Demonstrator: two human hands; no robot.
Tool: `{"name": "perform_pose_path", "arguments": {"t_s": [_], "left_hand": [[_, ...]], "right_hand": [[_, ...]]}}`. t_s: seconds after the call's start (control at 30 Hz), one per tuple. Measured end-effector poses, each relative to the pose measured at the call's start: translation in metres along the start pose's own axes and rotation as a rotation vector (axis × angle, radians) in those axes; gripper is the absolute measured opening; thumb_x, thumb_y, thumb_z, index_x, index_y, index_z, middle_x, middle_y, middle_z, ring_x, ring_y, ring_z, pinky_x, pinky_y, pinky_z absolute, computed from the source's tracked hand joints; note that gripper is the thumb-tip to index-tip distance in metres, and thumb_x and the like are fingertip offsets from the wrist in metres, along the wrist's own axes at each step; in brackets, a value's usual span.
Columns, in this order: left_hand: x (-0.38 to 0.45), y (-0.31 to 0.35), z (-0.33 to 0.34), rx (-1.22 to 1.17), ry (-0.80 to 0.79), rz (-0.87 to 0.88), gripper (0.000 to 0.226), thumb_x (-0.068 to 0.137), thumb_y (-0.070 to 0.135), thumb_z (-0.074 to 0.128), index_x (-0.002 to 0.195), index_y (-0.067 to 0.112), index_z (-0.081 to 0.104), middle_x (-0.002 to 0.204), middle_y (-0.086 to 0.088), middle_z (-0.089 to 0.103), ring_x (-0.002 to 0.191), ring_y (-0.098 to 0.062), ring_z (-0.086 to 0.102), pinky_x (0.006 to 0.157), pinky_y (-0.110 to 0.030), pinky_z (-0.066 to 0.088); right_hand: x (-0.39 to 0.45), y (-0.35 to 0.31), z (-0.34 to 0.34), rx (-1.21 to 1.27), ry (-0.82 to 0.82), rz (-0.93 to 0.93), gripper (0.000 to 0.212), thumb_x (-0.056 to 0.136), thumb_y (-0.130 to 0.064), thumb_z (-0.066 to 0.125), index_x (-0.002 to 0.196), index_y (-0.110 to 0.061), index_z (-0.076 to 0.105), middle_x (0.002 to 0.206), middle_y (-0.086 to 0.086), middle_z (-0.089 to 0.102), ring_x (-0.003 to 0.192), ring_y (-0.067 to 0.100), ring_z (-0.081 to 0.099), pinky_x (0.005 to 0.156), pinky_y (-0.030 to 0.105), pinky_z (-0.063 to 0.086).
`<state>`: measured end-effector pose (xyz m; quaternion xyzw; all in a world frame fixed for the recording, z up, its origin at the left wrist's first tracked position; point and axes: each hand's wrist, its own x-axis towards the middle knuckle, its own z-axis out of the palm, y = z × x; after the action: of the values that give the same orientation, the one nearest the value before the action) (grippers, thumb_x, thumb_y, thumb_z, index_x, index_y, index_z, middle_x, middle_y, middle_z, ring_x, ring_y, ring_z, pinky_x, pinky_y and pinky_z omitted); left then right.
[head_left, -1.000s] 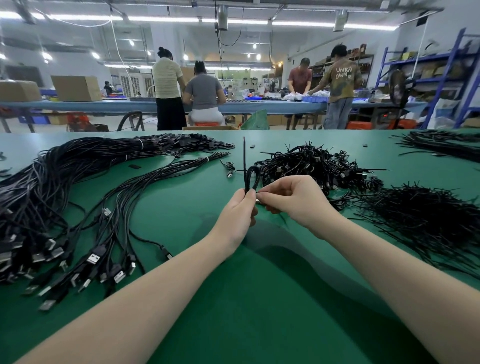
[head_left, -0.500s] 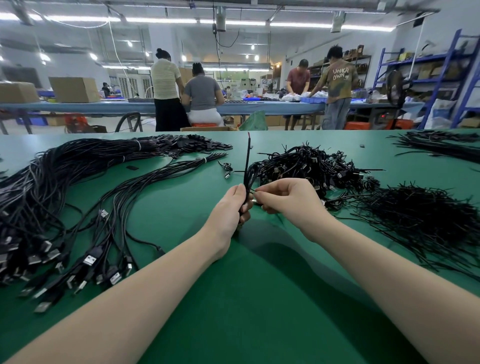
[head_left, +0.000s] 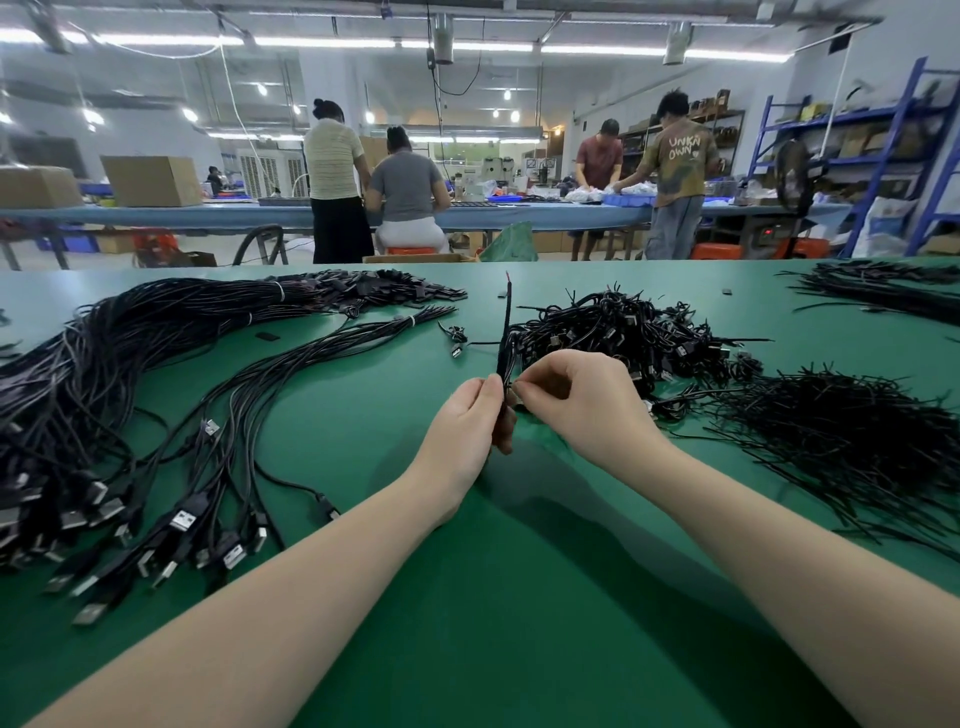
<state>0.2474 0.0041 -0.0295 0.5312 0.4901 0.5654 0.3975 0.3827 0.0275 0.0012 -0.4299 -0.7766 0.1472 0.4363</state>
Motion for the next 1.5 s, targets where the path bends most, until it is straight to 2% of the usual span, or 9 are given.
{"name": "perform_pose_path", "arguments": {"t_s": [0.27, 0.37, 0.5, 0.6, 0.7, 0.9, 1.13, 1.27, 1.5], "left_hand": [[0.000, 0.015, 0.000, 0.142, 0.078, -0.125, 0.041, 0.077, 0.043, 0.049, 0.063, 0.005, 0.056, 0.065, -0.009, 0.051, 0.061, -0.018, 0.037, 0.064, -0.031, 0.028], [0.004, 0.023, 0.000, 0.296, 0.108, 0.046, 0.049, 0.086, 0.036, 0.052, 0.063, -0.007, 0.058, 0.085, -0.006, 0.045, 0.072, -0.017, 0.040, 0.066, -0.024, 0.034], [0.000, 0.036, -0.004, 0.357, 0.038, 0.348, 0.044, 0.098, 0.021, 0.048, 0.062, 0.021, 0.073, 0.116, 0.012, 0.055, 0.115, 0.000, 0.046, 0.098, -0.016, 0.028], [-0.002, 0.036, -0.004, 0.254, -0.049, 0.356, 0.040, 0.096, 0.025, 0.045, 0.068, 0.019, 0.072, 0.086, -0.007, 0.068, 0.089, -0.013, 0.060, 0.082, -0.028, 0.042], [0.000, 0.037, -0.002, 0.222, 0.015, 0.312, 0.031, 0.095, 0.024, 0.045, 0.080, 0.029, 0.071, 0.082, 0.002, 0.068, 0.078, -0.014, 0.059, 0.074, -0.025, 0.046], [0.004, 0.037, -0.004, 0.028, -0.188, -0.175, 0.034, 0.091, 0.011, 0.038, 0.113, 0.019, 0.064, 0.082, 0.001, 0.073, 0.079, -0.013, 0.073, 0.062, -0.021, 0.048], [0.005, 0.030, -0.014, 0.116, -0.227, 0.021, 0.037, 0.083, 0.007, 0.069, 0.113, 0.026, 0.066, 0.089, 0.004, 0.073, 0.079, -0.004, 0.064, 0.062, -0.014, 0.045], [0.005, 0.026, -0.013, 0.185, -0.100, 0.155, 0.003, 0.084, 0.029, 0.071, 0.087, 0.029, 0.070, 0.084, 0.008, 0.071, 0.076, -0.003, 0.061, 0.073, -0.020, 0.051], [0.006, 0.037, -0.002, -0.193, -0.010, -0.225, 0.029, 0.094, 0.027, 0.058, 0.115, 0.008, 0.050, 0.070, -0.002, 0.058, 0.046, -0.008, 0.057, 0.038, -0.016, 0.040]], "right_hand": [[-0.006, -0.001, -0.004, -0.272, -0.028, -0.280, 0.008, 0.088, -0.007, 0.061, 0.092, -0.003, 0.067, 0.089, 0.007, 0.063, 0.084, 0.022, 0.055, 0.074, 0.027, 0.042], [-0.006, 0.003, -0.006, -0.205, -0.002, -0.248, 0.010, 0.087, -0.005, 0.061, 0.094, -0.004, 0.068, 0.088, 0.003, 0.061, 0.081, 0.018, 0.055, 0.072, 0.022, 0.043], [-0.001, 0.002, -0.003, -0.148, 0.106, -0.176, 0.005, 0.083, -0.006, 0.069, 0.088, -0.005, 0.070, 0.080, 0.001, 0.058, 0.069, 0.013, 0.049, 0.062, 0.015, 0.035], [-0.002, 0.002, -0.002, -0.139, 0.123, -0.200, 0.016, 0.087, -0.013, 0.066, 0.072, -0.013, 0.062, 0.067, -0.004, 0.053, 0.061, 0.013, 0.046, 0.056, 0.012, 0.032], [-0.004, 0.000, -0.004, -0.142, 0.098, -0.197, 0.007, 0.089, -0.010, 0.064, 0.085, -0.007, 0.069, 0.078, 0.001, 0.061, 0.071, 0.015, 0.055, 0.063, 0.011, 0.035], [-0.005, 0.002, -0.013, -0.284, 0.039, -0.304, 0.013, 0.084, 0.000, 0.060, 0.095, 0.000, 0.066, 0.094, 0.012, 0.063, 0.090, 0.030, 0.056, 0.074, 0.030, 0.040], [-0.005, 0.002, -0.008, -0.116, 0.191, -0.297, 0.005, 0.087, -0.003, 0.064, 0.090, -0.001, 0.067, 0.089, 0.008, 0.064, 0.086, 0.025, 0.059, 0.077, 0.034, 0.048], [-0.003, 0.002, -0.004, -0.092, 0.217, -0.301, 0.007, 0.084, 0.000, 0.064, 0.089, -0.003, 0.068, 0.086, 0.006, 0.064, 0.083, 0.021, 0.059, 0.074, 0.026, 0.047], [-0.007, -0.003, -0.003, -0.239, 0.193, -0.473, 0.004, 0.084, 0.005, 0.064, 0.084, 0.004, 0.068, 0.080, 0.014, 0.064, 0.077, 0.033, 0.061, 0.072, 0.037, 0.047]]}}
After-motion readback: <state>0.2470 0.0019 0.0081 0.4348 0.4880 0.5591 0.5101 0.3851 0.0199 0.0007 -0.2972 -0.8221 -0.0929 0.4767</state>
